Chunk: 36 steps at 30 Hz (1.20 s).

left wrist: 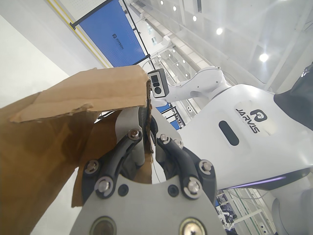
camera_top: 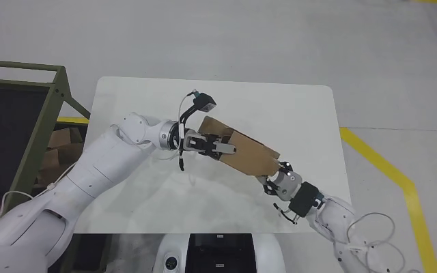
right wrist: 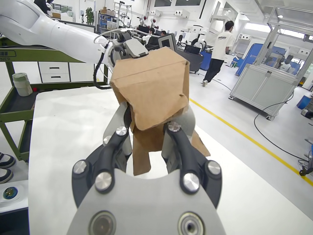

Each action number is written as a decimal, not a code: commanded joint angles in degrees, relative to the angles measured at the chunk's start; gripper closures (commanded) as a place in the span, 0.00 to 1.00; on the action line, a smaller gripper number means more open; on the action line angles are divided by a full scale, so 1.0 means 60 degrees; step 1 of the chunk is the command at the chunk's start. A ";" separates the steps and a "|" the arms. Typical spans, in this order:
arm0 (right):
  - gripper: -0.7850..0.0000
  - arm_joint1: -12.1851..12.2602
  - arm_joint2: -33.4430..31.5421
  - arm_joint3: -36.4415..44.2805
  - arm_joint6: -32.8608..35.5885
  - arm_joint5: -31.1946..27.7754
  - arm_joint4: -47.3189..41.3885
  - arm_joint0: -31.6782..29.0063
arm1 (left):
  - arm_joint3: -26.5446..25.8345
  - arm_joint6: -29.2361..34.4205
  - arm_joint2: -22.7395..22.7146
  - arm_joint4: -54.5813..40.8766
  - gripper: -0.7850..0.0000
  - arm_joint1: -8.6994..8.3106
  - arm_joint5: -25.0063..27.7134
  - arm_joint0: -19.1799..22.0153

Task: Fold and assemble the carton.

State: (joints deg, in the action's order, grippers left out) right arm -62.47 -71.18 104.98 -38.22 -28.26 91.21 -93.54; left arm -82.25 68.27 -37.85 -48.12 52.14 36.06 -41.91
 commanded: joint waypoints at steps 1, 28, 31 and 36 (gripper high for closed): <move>0.69 0.0005 -0.0028 -0.0018 -0.0095 0.0060 -0.0027 -0.0033 | -0.0007 0.0030 -0.0027 0.0013 1.00 0.0010 -0.0030 -0.0018; 0.70 -0.0042 0.0451 0.0263 0.1030 0.0256 0.0001 0.0371 | 0.0030 0.0312 -0.0237 0.0122 1.00 0.0214 -0.0312 -0.0140; 0.69 -0.0049 0.0519 0.0297 0.1173 0.0245 0.0021 0.0437 | 0.0035 0.0348 -0.0262 0.0118 1.00 0.0230 -0.0348 -0.0157; 0.69 -0.0065 0.0628 0.0327 0.1373 0.0272 0.0013 0.0538 | 0.0045 0.0396 -0.0316 0.0128 1.00 0.0256 -0.0397 -0.0180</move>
State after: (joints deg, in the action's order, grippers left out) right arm -62.84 -67.52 106.93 -30.20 -26.74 91.32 -90.41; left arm -81.99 70.61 -39.68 -47.38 53.65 33.71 -42.95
